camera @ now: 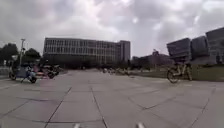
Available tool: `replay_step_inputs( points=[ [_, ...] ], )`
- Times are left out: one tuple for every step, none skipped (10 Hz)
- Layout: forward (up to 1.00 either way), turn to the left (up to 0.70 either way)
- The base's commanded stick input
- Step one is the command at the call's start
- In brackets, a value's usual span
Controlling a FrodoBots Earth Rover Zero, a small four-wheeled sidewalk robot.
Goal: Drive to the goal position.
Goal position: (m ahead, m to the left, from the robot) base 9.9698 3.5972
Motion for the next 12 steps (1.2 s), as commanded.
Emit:
replay_step_inputs(
  points=[
    [0.6, 0.15],
    [0.6, 0.15],
    [0.6, 0.15],
    [0.6, 0.15],
    [0.6, 0.15],
    [0.6, 0.15],
    [0.6, 0.15],
    [0.6, 0.15],
    [0.6, 0.15],
    [0.6, 0.15],
    [0.6, 0.15],
    [0.6, 0.15]
  ],
)
